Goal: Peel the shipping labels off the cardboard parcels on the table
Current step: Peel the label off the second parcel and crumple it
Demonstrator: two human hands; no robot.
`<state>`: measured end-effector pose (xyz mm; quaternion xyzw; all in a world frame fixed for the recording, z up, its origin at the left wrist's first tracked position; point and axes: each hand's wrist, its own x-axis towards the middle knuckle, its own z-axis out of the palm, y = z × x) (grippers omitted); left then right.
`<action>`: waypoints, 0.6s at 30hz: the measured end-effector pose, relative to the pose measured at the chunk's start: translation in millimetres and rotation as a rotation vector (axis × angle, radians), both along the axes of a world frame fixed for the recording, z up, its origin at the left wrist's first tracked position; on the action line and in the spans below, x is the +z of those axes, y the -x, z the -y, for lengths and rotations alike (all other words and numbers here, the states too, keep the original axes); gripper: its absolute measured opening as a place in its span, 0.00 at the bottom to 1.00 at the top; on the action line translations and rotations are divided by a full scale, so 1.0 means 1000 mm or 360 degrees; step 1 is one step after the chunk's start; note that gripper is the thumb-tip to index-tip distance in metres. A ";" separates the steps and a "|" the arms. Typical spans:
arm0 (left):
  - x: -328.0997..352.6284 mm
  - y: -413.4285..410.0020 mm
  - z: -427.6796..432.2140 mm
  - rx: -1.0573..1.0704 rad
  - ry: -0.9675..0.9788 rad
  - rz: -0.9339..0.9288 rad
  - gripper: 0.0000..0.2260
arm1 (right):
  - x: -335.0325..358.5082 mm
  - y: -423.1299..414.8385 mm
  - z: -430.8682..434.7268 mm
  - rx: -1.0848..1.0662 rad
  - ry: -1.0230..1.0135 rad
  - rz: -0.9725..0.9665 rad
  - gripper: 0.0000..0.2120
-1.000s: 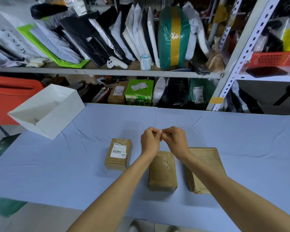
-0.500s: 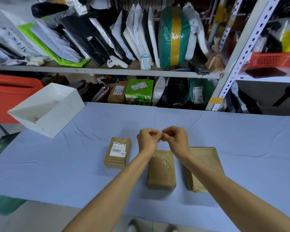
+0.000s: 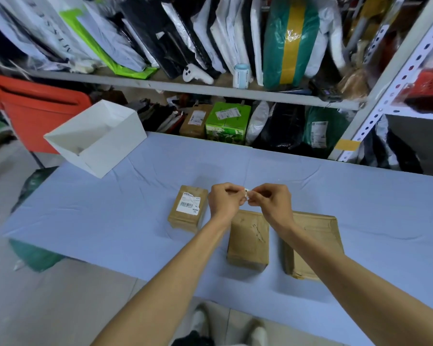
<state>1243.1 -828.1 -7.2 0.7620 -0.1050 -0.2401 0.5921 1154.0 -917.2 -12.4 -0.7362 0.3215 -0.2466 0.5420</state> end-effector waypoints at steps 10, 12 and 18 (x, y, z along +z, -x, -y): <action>-0.008 -0.019 -0.048 0.0213 0.0157 -0.0271 0.04 | -0.011 -0.033 -0.039 0.0145 -0.0093 -0.0020 0.03; -0.006 -0.031 -0.062 0.0218 0.0150 -0.0269 0.04 | -0.009 -0.048 -0.052 0.0122 -0.0122 -0.0030 0.04; 0.011 -0.084 -0.126 0.0161 -0.0066 -0.0175 0.02 | 0.005 -0.110 -0.103 0.0248 0.0018 -0.0114 0.07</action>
